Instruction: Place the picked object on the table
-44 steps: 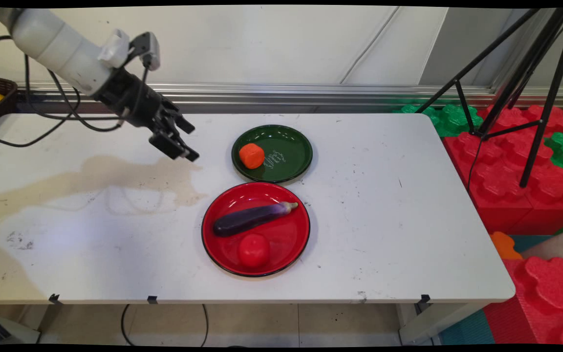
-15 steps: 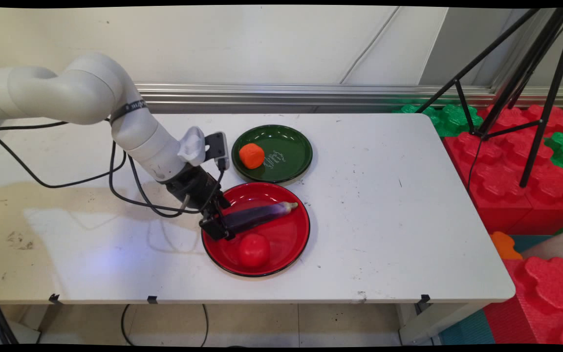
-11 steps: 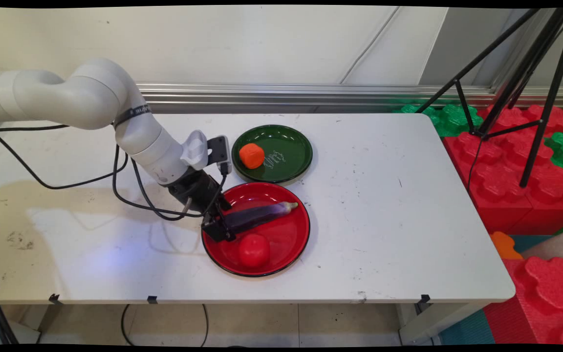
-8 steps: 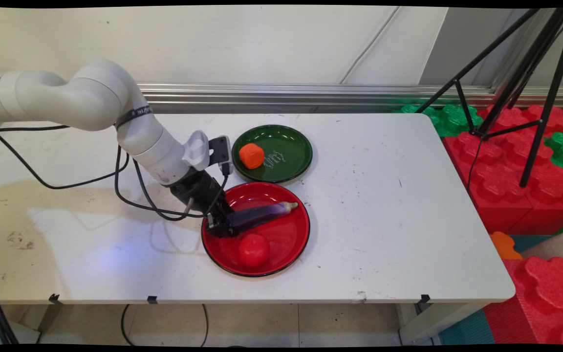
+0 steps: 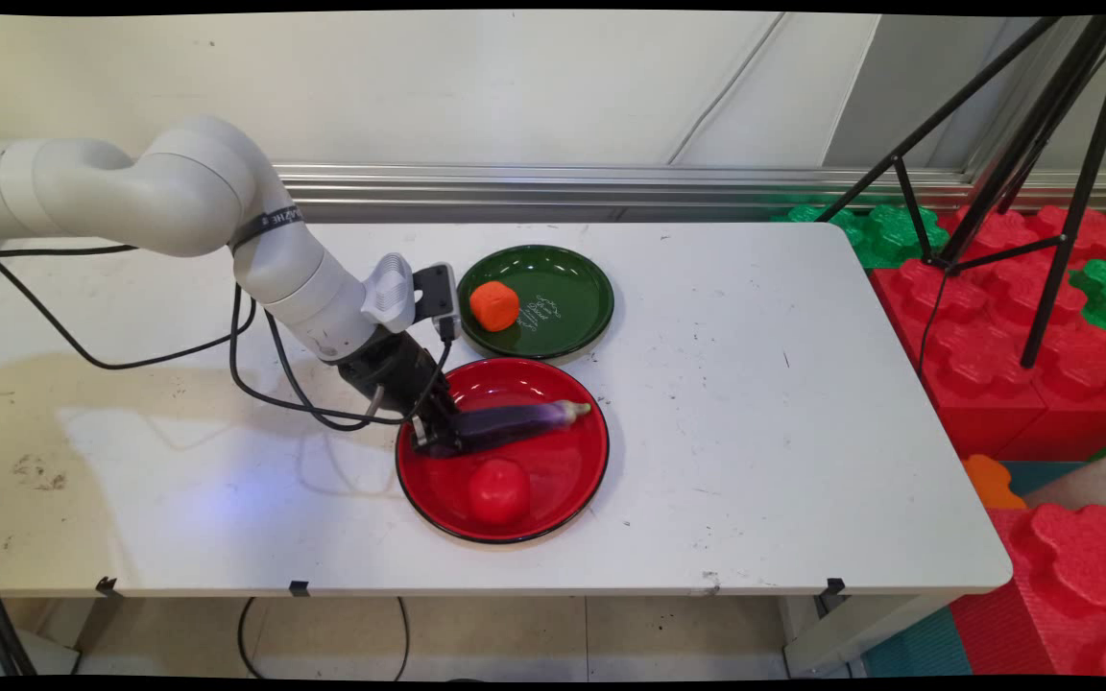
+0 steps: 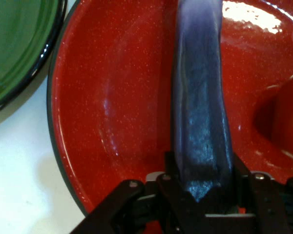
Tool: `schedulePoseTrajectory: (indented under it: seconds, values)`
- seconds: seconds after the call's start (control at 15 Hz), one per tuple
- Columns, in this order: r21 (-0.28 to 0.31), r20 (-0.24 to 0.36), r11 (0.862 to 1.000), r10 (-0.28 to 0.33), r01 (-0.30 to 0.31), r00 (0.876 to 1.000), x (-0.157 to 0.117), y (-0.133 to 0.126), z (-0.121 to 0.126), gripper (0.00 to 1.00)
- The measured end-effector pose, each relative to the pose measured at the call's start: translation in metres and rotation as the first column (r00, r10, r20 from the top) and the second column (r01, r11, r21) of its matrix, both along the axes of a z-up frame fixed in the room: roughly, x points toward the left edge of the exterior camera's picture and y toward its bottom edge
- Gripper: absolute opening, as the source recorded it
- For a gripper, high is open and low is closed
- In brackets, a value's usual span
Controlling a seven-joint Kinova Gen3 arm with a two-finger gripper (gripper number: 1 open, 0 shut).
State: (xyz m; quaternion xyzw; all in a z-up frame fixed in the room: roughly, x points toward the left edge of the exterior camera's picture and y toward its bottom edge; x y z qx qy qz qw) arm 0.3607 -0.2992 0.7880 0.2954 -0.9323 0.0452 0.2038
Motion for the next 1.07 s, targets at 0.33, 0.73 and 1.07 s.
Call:
schedulePoseTrajectory:
  seconds: [0.33,0.73,1.07]
  values:
    - [-0.012,-0.01,1.0,0.01,-0.01,1.0,0.003,0.001,0.01,0.0]
    - [-0.031,-0.02,1.0,0.005,-0.006,1.0,0.018,0.009,0.04,0.0]
    - [-0.045,-0.019,0.999,-0.014,0.013,1.0,0.046,0.022,0.075,0.0]
